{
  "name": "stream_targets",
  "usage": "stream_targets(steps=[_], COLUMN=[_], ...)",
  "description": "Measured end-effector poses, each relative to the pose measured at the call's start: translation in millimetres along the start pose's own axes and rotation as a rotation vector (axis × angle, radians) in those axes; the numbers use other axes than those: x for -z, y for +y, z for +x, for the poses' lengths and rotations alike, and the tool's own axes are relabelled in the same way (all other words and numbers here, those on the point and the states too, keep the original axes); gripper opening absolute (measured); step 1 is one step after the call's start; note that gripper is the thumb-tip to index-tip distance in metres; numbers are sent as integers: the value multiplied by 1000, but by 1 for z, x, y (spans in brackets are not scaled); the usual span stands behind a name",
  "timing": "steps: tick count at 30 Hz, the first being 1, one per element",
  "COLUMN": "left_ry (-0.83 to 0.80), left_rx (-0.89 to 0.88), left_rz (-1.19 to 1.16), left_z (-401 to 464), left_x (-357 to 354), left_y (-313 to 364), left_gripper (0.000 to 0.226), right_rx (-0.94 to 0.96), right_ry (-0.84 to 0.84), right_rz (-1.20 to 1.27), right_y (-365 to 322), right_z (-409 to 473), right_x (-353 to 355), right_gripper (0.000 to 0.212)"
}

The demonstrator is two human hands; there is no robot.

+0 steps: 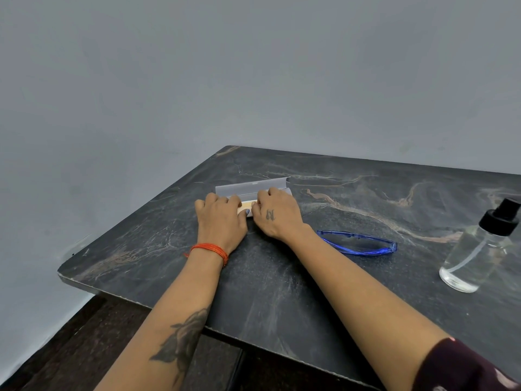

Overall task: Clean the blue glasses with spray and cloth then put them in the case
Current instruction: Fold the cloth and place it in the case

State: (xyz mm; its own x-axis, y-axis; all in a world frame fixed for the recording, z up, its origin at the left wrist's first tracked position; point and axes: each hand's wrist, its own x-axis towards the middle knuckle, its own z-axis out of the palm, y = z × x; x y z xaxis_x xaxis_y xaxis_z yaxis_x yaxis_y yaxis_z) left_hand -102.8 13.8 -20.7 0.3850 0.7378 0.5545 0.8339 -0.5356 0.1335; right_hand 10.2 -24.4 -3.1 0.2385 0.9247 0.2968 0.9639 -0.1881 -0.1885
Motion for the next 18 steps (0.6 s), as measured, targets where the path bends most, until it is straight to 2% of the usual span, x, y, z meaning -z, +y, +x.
stream_targets(steps=[4,6,8,11,13,15,18], left_ry=[169,290,329,197,101,34,9], left_rx=[33,90,191,336,375,372,395], left_rz=[-271,-359,-448,-672,-787,-805,-807], left_z=[1,2,2,3,4,5,7], left_x=[0,2,4,2,0,-2,-2], left_y=[-1,-2,-5,-9,-11,-11,-12], left_gripper=[18,23,35,63,73,72,54], right_rx=[33,48,61,68,68,68,74], right_ry=[-9,-15,-20,-30,-29,-27,-16], right_rz=[-14,-14,-15,-6,2,11,31], right_y=[0,2,3,3,3,3,3], right_z=[-2,-3,-4,-8,-11,-14,-18], right_x=[3,4,5,7,8,8,7], right_gripper=[34,33,33,32,32,31,29])
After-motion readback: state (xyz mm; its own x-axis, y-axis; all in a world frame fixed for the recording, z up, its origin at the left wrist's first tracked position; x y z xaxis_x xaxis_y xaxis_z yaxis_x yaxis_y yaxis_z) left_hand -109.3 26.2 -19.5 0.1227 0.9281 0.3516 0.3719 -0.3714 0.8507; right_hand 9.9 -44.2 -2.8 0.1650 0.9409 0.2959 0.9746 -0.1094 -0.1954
